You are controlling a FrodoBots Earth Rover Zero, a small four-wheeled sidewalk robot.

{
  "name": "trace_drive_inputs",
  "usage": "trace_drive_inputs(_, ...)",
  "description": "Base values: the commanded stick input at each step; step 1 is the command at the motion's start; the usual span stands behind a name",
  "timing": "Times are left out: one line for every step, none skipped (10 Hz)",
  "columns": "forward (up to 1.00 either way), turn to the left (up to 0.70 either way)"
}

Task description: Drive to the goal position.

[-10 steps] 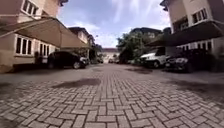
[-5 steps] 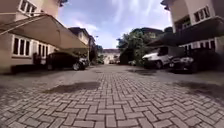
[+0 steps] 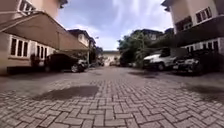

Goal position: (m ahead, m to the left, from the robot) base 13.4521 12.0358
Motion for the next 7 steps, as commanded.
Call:
trace_drive_inputs(0.69,0.03)
trace_drive_inputs(0.69,0.03)
trace_drive_inputs(0.69,0.03)
trace_drive_inputs(0.69,0.03)
trace_drive_inputs(0.69,0.03)
trace_drive_inputs(0.69,0.03)
trace_drive_inputs(0.69,0.03)
